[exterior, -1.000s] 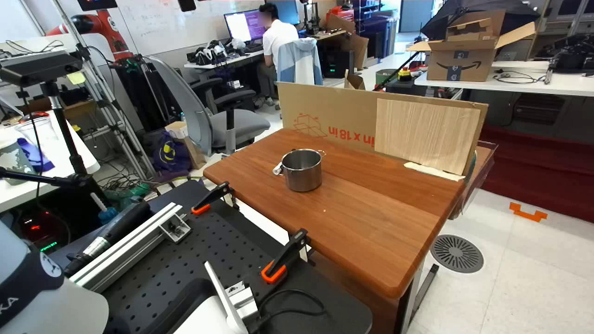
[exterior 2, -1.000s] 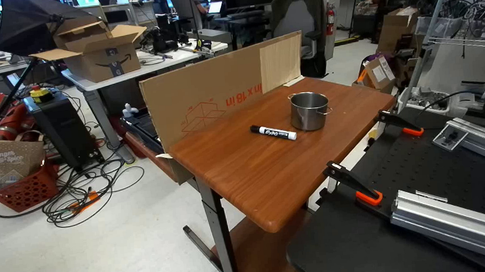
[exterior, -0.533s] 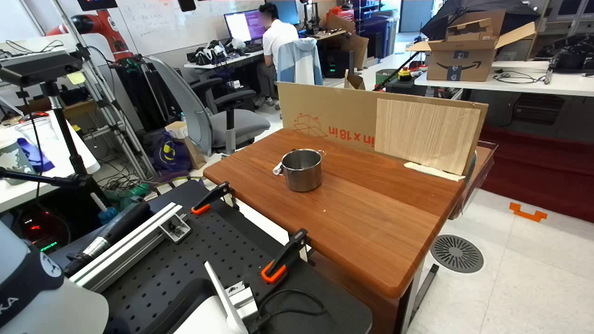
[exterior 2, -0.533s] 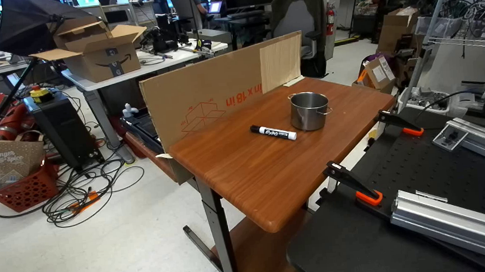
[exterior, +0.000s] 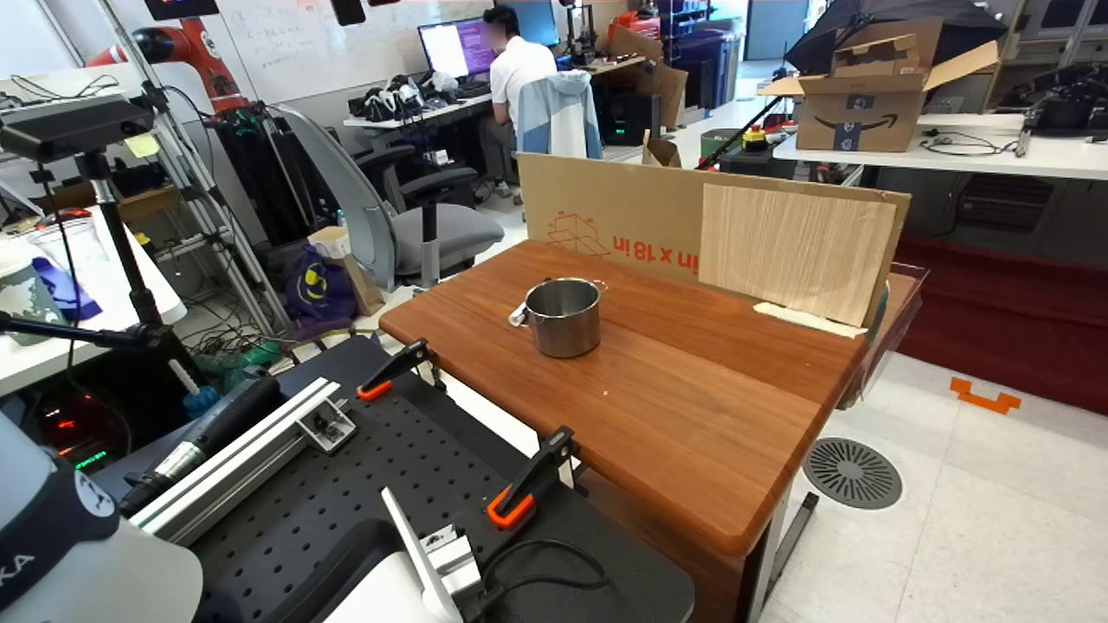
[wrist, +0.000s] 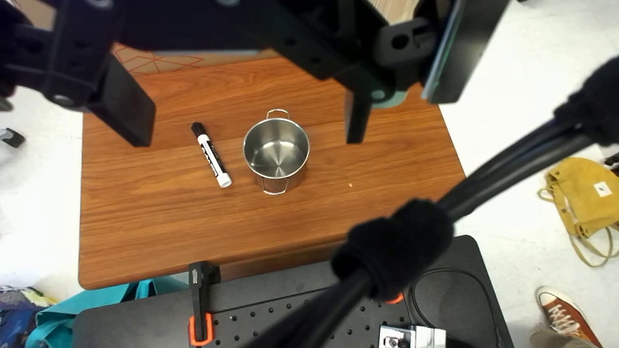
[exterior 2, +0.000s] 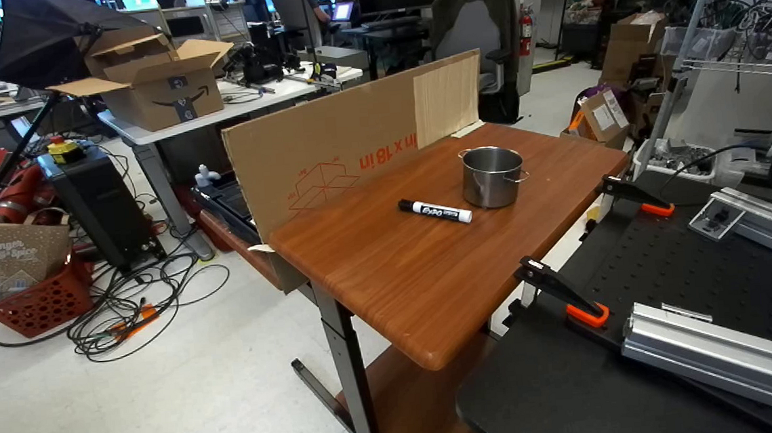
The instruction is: Put the marker in the pot
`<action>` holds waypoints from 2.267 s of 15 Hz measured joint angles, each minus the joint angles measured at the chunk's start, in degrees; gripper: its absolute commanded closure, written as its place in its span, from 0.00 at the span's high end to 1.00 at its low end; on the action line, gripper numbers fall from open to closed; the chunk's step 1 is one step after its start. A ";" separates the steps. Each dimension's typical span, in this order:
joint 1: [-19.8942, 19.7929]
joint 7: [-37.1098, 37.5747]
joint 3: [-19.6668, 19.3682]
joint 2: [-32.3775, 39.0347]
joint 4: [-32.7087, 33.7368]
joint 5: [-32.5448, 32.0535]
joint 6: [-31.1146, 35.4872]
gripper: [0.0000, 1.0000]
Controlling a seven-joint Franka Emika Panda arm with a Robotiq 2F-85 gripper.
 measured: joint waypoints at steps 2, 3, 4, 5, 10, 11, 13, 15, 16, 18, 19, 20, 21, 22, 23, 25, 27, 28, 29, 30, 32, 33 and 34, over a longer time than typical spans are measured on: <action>0.52 -0.18 0.98 1.68 0.39 -0.04 0.83 1.00; 0.87 -0.47 1.69 3.23 0.87 -0.12 1.51 1.00; 1.39 -0.72 2.33 5.07 1.47 -0.25 2.34 1.00; 1.90 -1.12 2.91 7.24 2.23 -0.45 3.44 1.00; 4.19 -5.22 3.97 19.82 7.11 -2.69 8.79 1.00; 4.45 -5.87 3.98 22.41 8.36 -3.04 9.15 1.00; 4.61 -6.75 3.98 26.56 10.69 -3.64 9.31 1.00; 4.61 -7.12 3.97 27.96 11.86 -3.82 9.30 1.00; 4.61 -7.21 3.97 27.92 11.97 -3.86 9.26 1.00; 4.62 -7.27 3.97 27.86 12.02 -3.90 9.24 1.00; 4.63 -7.28 3.97 27.86 12.02 -3.91 9.24 1.00; 4.63 -7.29 3.97 27.86 12.02 -3.92 9.23 1.00; 4.63 -7.28 3.95 27.87 12.00 -3.92 9.24 1.00; 4.65 -7.20 3.95 27.90 11.91 -3.92 9.24 1.00; 4.71 -7.11 3.96 27.96 11.75 -3.93 9.41 1.00; 5.12 -7.18 4.04 28.51 11.43 -3.93 10.82 1.00; 6.06 -7.24 4.10 30.05 11.27 -3.92 13.67 1.00; 6.56 -7.24 4.17 31.18 11.24 -3.92 15.47 1.00; 7.00 -7.25 4.20 32.39 11.26 -3.91 17.25 1.00; 7.39 -7.35 4.20 33.72 11.33 -3.83 19.07 1.00; 7.77 -8.12 4.20 36.55 11.78 -3.48 22.28 1.00; 7.83 -8.79 4.19 37.94 12.06 -3.29 23.54 1.00; 7.83 -9.68 4.15 39.43 12.52 -3.15 24.42 1.00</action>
